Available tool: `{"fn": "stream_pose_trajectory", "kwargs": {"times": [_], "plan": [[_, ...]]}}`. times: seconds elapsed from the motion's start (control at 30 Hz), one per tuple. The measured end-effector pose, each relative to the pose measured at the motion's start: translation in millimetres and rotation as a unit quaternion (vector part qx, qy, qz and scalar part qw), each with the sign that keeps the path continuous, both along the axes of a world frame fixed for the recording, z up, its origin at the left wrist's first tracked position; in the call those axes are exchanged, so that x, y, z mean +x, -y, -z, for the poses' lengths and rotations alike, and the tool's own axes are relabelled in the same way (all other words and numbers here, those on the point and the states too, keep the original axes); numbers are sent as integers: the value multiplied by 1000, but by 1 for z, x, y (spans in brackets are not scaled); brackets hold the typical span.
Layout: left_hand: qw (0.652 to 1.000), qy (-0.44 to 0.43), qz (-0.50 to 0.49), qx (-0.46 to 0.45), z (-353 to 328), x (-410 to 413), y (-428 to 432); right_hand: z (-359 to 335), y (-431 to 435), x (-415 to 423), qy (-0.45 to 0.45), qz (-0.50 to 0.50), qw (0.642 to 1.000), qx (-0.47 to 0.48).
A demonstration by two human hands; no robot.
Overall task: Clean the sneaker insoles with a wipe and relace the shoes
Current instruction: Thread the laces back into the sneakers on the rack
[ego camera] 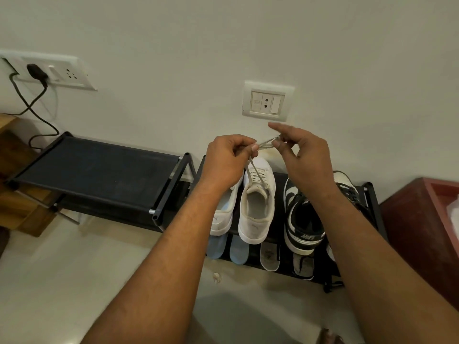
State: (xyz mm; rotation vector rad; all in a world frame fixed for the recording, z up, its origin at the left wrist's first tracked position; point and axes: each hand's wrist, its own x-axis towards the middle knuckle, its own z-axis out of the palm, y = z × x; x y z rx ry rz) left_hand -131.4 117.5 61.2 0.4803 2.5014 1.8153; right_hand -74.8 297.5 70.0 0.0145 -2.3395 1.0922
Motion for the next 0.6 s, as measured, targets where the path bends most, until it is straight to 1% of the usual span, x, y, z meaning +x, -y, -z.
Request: {"fn": "stream_pose_trajectory", "kwargs": {"times": [0.1, 0.17, 0.27, 0.43, 0.6], "plan": [[996, -51, -32, -70, -1, -1, 0, 18, -1, -2, 15, -3, 996, 92], [989, -87, -42, -116, -4, 1, -3, 28, 0, -2, 36, 13, 990, 135], [978, -111, -58, -169, -8, 5, -9, 39, 6, -1, 69, 29, 980, 187], [953, -142, -71, -257, -14, 13, -15, 52, 15, 0, 99, 38, 974, 198], [926, -173, -41, -333, -21, 18, -20, 64, 30, 2, 114, 12, 977, 179]]}}
